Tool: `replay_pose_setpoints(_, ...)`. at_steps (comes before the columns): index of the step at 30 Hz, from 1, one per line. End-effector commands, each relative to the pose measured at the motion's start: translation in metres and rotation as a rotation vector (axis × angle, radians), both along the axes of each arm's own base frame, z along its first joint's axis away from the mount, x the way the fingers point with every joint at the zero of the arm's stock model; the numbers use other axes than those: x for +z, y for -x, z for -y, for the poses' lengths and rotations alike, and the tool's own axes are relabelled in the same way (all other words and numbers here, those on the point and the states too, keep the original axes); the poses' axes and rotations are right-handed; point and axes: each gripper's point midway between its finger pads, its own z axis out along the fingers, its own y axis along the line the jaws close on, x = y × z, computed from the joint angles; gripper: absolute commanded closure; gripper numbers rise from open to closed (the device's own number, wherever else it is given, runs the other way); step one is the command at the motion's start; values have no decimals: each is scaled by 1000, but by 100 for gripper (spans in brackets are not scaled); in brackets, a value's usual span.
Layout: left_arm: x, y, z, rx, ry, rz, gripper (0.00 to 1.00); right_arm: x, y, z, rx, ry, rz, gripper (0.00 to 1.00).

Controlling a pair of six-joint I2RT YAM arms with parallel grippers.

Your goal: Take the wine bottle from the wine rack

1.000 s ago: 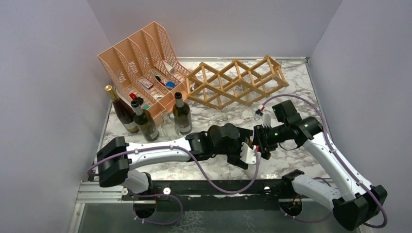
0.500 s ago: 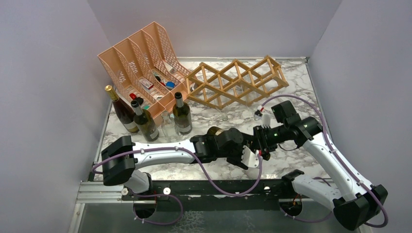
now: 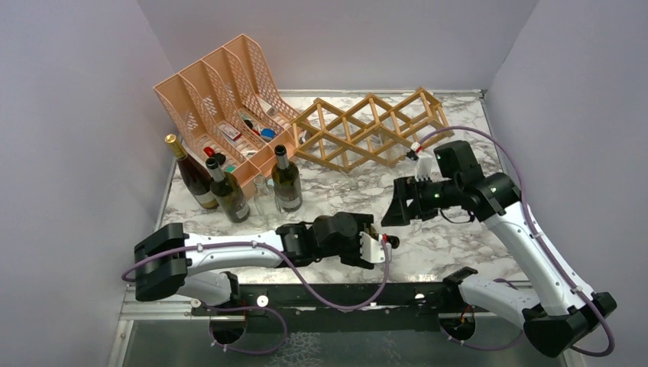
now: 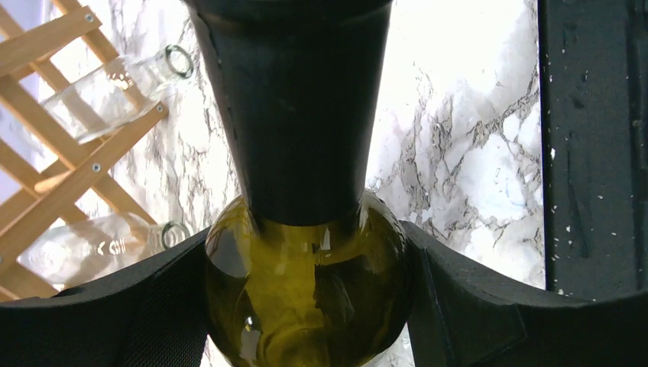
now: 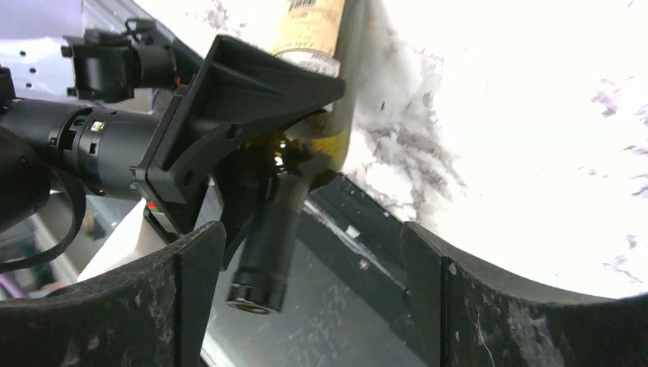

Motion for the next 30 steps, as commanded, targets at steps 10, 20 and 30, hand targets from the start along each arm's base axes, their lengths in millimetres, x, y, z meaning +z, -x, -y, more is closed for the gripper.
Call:
replay_pose_setpoints(10,101,-34,-56,424,536,1,62,93,-60,43,-359,77,402,6)
replay_pose_setpoints(20,108,-60,-118,732,737,9,60,112,-53,42,-381,-10,461,7)
replay_pose_setpoints(30,104,-70,-144,844,863,-3,58,111,-52,46,-399,-8,465,7)
